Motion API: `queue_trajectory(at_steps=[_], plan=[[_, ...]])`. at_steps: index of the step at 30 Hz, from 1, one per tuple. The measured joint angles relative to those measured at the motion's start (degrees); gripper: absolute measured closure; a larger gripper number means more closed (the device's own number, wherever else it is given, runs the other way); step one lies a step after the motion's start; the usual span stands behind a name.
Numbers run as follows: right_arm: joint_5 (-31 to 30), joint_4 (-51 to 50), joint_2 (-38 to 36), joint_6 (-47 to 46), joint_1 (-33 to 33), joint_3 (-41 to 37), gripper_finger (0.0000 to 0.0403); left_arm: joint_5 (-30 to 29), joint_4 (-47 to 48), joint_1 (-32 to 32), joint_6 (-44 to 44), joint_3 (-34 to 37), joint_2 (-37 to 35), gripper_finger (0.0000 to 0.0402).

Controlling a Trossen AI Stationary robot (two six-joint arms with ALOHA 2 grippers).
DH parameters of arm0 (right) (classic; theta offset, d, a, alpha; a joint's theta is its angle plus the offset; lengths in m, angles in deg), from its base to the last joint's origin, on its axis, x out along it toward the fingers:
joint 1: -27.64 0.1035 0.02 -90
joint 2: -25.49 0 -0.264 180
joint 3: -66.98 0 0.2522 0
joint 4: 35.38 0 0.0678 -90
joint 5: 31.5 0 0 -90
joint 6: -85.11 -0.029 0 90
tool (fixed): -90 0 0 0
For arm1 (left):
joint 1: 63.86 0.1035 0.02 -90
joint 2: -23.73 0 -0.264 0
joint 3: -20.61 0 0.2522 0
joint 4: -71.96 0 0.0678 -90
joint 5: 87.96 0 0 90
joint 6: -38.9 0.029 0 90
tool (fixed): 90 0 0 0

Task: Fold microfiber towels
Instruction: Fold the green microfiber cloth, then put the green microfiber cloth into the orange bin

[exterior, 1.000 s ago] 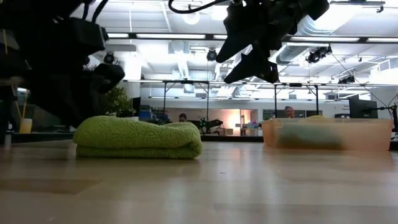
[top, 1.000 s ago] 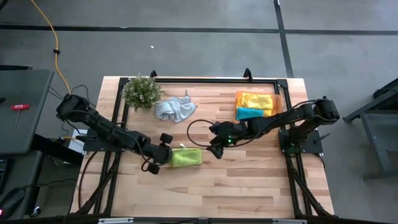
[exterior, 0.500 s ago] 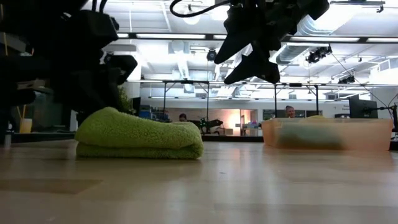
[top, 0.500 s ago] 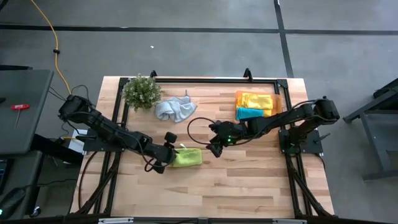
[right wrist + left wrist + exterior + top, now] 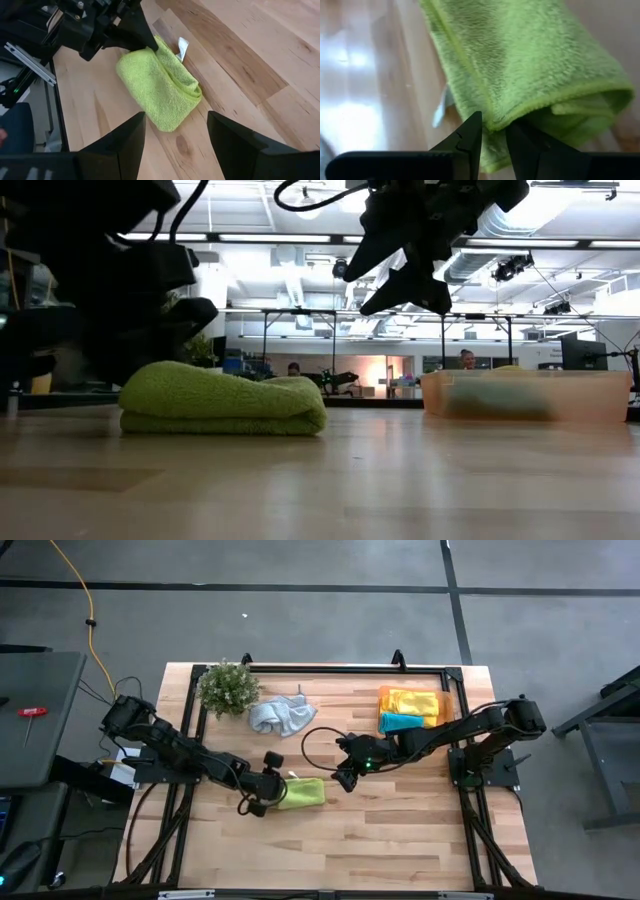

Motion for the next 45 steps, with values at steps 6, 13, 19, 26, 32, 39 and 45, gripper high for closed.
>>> queue_trajectory(at_steps=[6,13,19,26,32,39,45], plan=[[0.01,0.00,0.00,0.00,0.00,0.00,0.0197,-5.99,-0.24,-0.11,0.33,0.00,0.00,0.0328],[0.02,0.00,0.00,0.00,0.00,0.00,0.0197,-6.47,-0.19,-0.96,0.36,0.06,-1.43,0.0328],[0.02,-0.04,0.00,0.02,0.00,0.00,0.0197,-7.95,0.39,-3.21,0.77,0.04,-4.19,0.0328],[0.02,0.08,0.02,0.24,0.00,0.02,0.0197,-14.71,4.60,-3.85,-2.14,0.04,-11.90,0.0328],[-1.33,1.20,0.01,0.48,0.02,0.02,0.0197,-1.33,-2.64,-4.03,-11.67,0.04,-12.72,0.0328],[-1.86,1.71,0.01,1.52,-0.28,0.04,0.0197,0.75,-10.33,-4.05,-16.32,0.05,-2.91,0.0328],[-1.27,1.63,0.02,1.77,-0.28,0.04,0.0197,0.10,-9.58,-3.82,-17.64,0.04,2.23,0.0328]])
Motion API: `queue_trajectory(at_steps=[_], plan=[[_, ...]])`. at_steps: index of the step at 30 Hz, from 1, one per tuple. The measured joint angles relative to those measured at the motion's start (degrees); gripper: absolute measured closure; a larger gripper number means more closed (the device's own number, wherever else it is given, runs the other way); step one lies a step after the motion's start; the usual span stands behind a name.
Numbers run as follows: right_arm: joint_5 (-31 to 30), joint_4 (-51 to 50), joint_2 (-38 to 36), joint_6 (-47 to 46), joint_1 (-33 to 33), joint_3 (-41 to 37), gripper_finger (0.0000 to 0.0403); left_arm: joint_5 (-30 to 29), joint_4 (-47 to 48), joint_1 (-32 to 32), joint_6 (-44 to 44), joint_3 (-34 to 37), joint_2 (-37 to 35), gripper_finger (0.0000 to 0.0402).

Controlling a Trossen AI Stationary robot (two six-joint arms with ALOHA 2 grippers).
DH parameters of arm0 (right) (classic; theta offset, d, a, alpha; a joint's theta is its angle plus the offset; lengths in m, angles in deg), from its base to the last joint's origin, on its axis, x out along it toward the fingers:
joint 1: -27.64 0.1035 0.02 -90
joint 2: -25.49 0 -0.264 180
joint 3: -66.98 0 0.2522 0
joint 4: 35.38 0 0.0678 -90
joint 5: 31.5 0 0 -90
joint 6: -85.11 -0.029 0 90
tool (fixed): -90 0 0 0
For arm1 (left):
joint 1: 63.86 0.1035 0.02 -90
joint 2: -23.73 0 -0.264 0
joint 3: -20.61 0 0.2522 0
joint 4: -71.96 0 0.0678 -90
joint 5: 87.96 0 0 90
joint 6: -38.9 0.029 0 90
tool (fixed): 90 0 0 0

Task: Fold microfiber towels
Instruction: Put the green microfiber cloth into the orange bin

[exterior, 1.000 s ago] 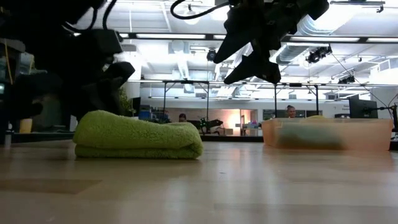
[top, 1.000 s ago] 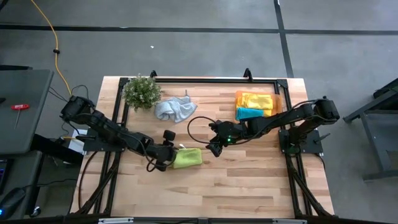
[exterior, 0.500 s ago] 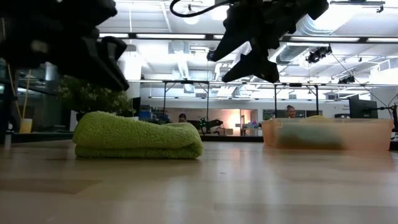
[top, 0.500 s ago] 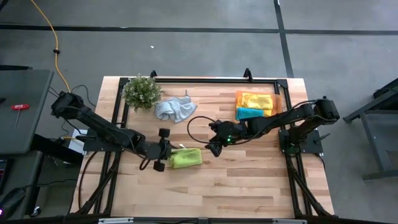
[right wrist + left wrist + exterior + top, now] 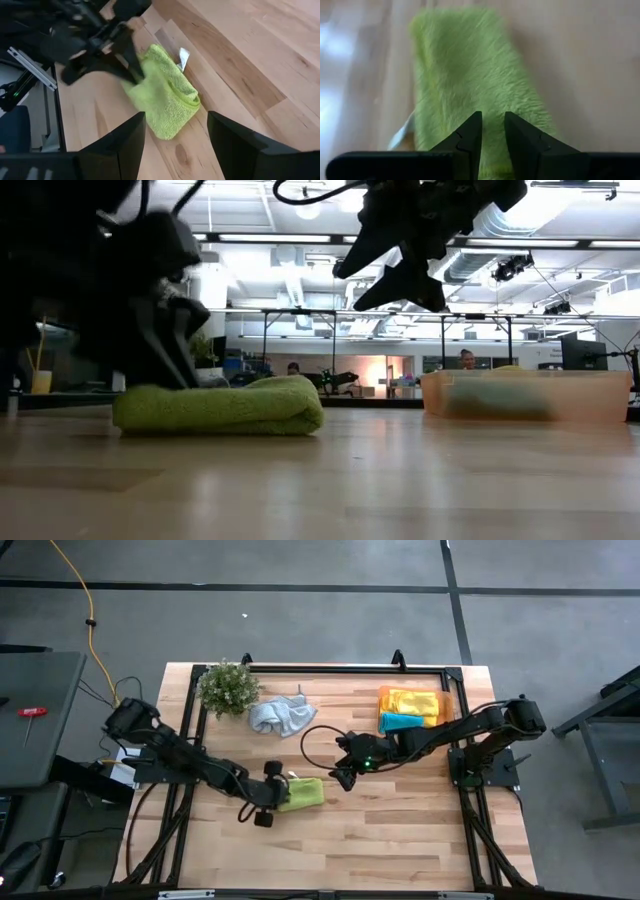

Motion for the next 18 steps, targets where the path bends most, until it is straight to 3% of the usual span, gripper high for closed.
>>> queue_trajectory(at_steps=[7,18], plan=[[1.49,0.62,0.00,-0.22,0.00,0.02,0.0197,-11.09,3.78,0.52,1.95,0.04,1.66,0.0328],[8.68,9.28,7.67,1.12,-2.38,0.04,0.0197,-17.42,3.80,0.73,1.97,0.02,1.63,0.0328]])
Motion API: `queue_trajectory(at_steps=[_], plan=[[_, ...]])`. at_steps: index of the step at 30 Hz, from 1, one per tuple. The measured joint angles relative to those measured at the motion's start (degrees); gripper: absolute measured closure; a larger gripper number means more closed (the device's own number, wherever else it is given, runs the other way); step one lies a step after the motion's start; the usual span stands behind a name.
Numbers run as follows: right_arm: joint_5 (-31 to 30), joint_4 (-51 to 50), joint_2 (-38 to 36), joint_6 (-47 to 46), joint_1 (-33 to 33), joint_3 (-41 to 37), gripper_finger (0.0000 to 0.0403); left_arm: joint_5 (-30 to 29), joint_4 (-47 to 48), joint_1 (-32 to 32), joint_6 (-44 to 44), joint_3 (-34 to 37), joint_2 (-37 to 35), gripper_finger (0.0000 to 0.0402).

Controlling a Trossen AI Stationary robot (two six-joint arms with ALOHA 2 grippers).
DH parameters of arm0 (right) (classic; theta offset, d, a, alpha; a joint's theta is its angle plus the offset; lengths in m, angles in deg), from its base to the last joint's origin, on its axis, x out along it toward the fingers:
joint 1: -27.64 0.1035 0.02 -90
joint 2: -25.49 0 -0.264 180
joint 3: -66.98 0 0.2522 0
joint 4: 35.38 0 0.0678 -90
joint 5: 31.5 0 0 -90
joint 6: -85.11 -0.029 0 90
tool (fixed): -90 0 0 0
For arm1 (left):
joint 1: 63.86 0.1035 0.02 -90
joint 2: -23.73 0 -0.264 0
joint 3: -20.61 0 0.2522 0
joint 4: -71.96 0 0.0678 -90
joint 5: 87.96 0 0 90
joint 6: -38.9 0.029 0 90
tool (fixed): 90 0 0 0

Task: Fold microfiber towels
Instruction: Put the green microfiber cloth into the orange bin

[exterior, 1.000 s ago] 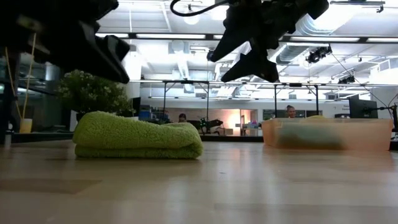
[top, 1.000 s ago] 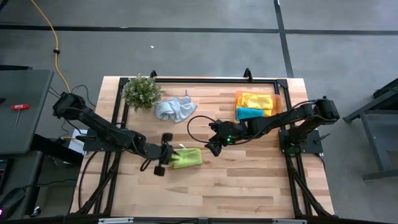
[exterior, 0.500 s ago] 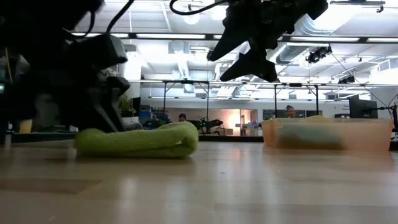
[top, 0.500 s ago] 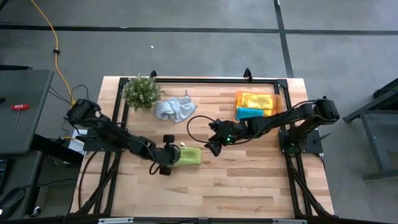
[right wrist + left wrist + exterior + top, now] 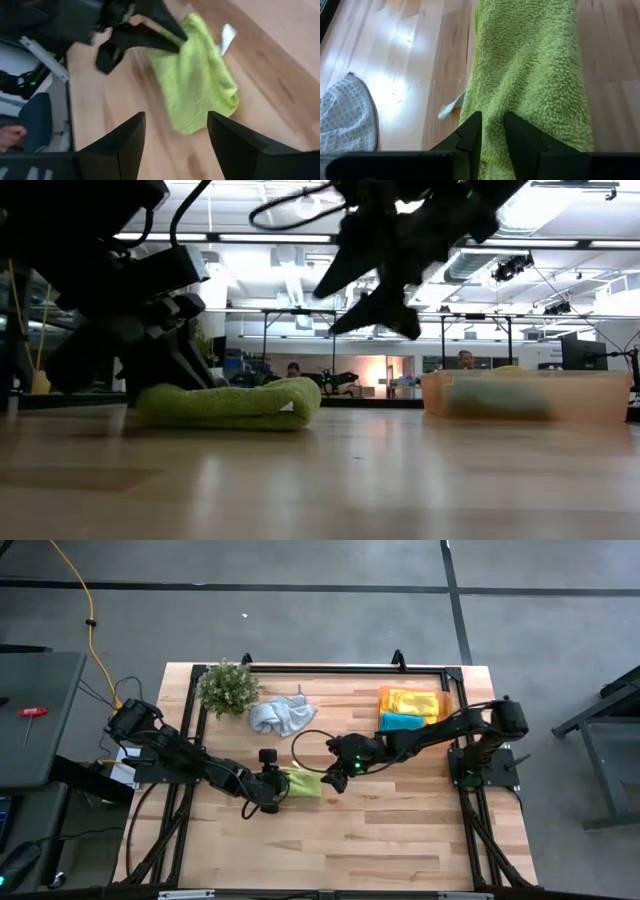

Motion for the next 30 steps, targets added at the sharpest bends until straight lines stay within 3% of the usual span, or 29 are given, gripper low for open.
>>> queue_trajectory(at_steps=[20,27,30], plan=[[2.59,19.62,15.40,10.52,-4.37,0.00,0.0197,2.33,0.59,0.37,-2.45,0.00,0.00,0.0328],[-1.48,20.85,18.25,14.41,-4.33,0.01,0.0197,2.31,0.86,0.37,-3.95,0.00,0.00,0.0328],[0.20,22.29,19.58,15.68,-4.06,0.00,0.0197,2.27,0.86,0.37,-3.95,0.00,0.00,0.0328]])
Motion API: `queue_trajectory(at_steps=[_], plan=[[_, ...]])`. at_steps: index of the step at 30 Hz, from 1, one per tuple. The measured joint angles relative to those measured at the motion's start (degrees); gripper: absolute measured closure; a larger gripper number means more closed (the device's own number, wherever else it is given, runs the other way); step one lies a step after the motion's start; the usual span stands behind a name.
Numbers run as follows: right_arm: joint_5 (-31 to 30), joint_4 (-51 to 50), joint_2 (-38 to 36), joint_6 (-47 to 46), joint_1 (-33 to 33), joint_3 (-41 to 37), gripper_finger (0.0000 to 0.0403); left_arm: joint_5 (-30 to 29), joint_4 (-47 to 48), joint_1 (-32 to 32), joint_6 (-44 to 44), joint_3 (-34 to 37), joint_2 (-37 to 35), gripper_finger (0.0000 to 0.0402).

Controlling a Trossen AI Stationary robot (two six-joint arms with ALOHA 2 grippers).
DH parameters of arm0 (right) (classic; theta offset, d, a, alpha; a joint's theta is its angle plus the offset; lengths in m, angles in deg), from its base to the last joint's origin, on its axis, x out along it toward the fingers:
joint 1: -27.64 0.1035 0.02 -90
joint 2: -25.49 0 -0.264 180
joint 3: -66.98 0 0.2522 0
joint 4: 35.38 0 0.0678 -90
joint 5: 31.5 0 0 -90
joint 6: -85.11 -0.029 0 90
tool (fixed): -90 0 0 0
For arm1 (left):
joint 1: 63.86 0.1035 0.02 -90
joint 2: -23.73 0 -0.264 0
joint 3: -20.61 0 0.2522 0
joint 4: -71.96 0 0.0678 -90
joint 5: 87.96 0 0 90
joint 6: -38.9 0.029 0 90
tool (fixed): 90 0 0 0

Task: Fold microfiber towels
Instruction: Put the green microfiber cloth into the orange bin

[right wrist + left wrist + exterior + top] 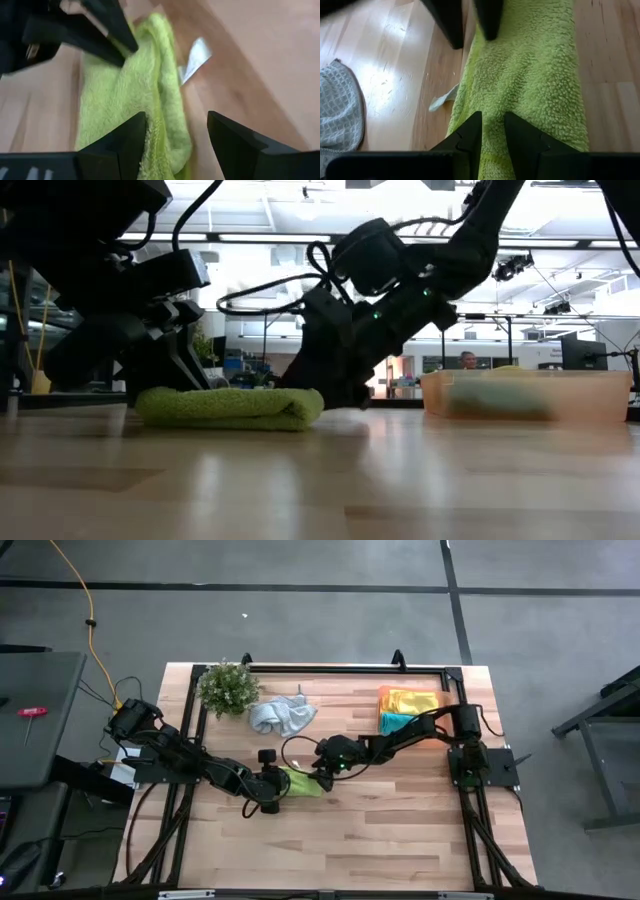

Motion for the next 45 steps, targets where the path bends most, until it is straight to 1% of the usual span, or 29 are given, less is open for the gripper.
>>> queue_trajectory(at_steps=[3,6,11,14,16,17,21,22,24,28,34,37,38,41,45], plan=[[1.91,0.84,0.83,1.38,1.30,0.06,0.0197,-0.04,0.00,0.00,-0.06,0.00,0.00,0.0328],[0.88,1.25,1.51,1.70,2.54,0.10,0.0197,-0.11,0.01,0.00,-0.16,0.00,0.00,0.0328],[-4.28,0.60,1.94,0.21,4.27,0.25,0.0197,-0.11,0.02,0.02,-0.17,0.00,0.00,0.0328],[-5.02,0.23,1.98,0.56,4.52,0.26,0.0211,-0.13,-0.02,0.02,-0.20,0.00,0.00,0.0328],[-5.48,-0.80,1.98,1.43,4.54,0.26,0.0238,-0.13,-0.03,0.02,-0.07,0.00,0.00,0.0328],[-5.90,-1.55,1.99,1.45,4.54,0.34,0.0260,-0.13,-0.03,0.04,-0.02,0.00,0.00,0.0328],[-6.48,-3.65,2.00,-0.01,4.43,0.35,0.0370,0.78,0.00,0.07,1.20,-0.52,-0.29,0.0328],[-6.46,-3.73,2.01,-0.91,4.46,0.30,0.0385,1.52,0.07,0.07,2.30,-0.68,-0.81,0.0328],[-6.33,-3.84,1.82,-3.00,4.47,0.28,0.0387,2.93,0.02,0.07,3.94,-1.31,-1.95,0.0328],[-5.44,-5.07,0.75,-4.23,4.47,0.06,0.0398,3.15,2.95,0.05,6.38,-2.66,-7.13,0.0328],[-2.74,-7.70,-2.11,-4.30,4.09,-0.22,0.0400,3.16,13.56,0.04,9.77,-4.60,-19.15,0.0328],[-1.46,-11.37,-4.41,-3.19,3.84,-0.25,0.0401,3.16,18.53,0.04,10.43,-5.03,-25.42,0.0328],[-1.33,-12.80,-5.27,-2.92,3.84,-0.25,0.0401,3.17,20.34,0.04,9.63,-4.97,-27.91,0.0328],[-0.60,-16.59,-8.43,-1.05,3.82,-0.24,0.0402,4.12,21.46,0.04,5.69,-5.01,-34.42,0.0328],[-0.58,-22.01,-13.59,1.77,3.72,-0.21,0.0402,6.72,20.20,0.04,0.72,-5.00,-41.60,0.0328]])
